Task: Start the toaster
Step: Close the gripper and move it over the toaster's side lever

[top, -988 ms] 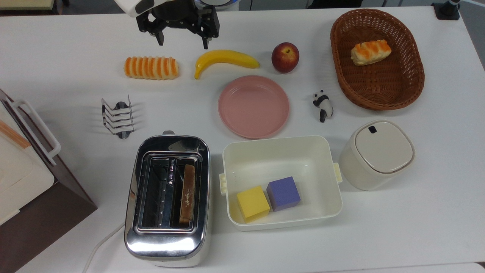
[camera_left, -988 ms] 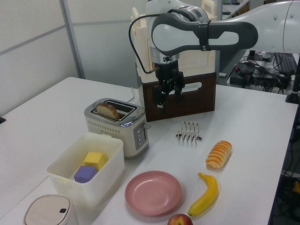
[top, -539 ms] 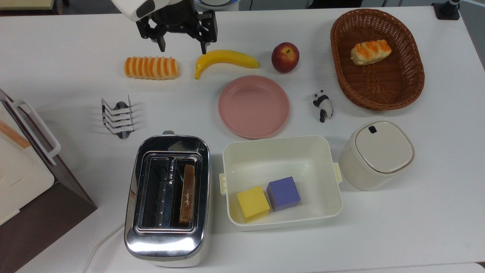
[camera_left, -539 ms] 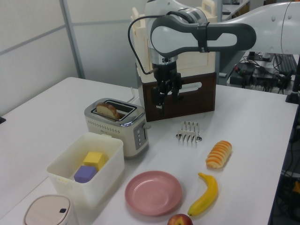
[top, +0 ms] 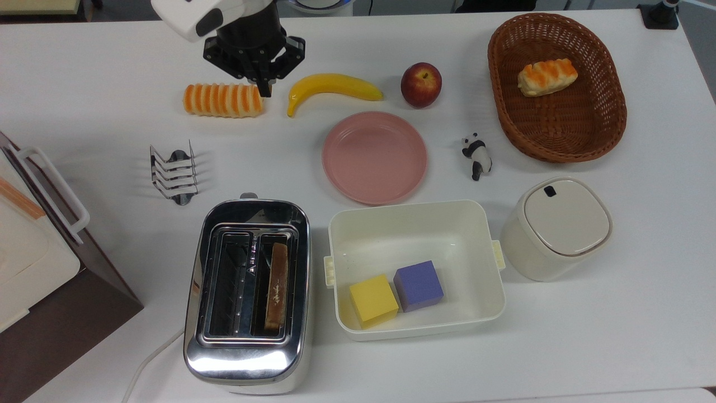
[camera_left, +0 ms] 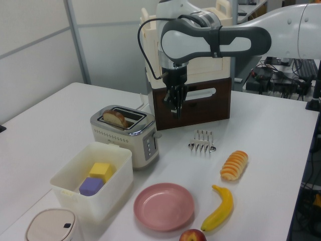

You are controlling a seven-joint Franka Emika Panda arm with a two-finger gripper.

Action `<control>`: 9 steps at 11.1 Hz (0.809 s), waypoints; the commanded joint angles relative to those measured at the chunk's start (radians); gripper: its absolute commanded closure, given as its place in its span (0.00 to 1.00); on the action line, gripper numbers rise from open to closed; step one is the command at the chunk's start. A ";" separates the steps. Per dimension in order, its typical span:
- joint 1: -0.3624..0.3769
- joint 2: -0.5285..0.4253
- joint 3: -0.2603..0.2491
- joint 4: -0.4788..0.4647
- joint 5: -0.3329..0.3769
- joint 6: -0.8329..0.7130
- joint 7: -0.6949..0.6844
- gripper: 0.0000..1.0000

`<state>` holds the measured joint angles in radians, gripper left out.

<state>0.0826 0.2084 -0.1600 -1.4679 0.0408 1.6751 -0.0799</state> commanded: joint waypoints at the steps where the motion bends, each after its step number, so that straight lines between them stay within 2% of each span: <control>1: 0.000 -0.008 -0.004 -0.023 0.019 0.037 -0.034 1.00; 5: -0.014 0.017 -0.004 -0.023 0.018 0.103 -0.099 1.00; 9: -0.024 0.114 -0.006 -0.023 0.010 0.242 -0.106 1.00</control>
<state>0.0599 0.2724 -0.1603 -1.4738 0.0408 1.8302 -0.1559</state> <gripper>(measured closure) 0.991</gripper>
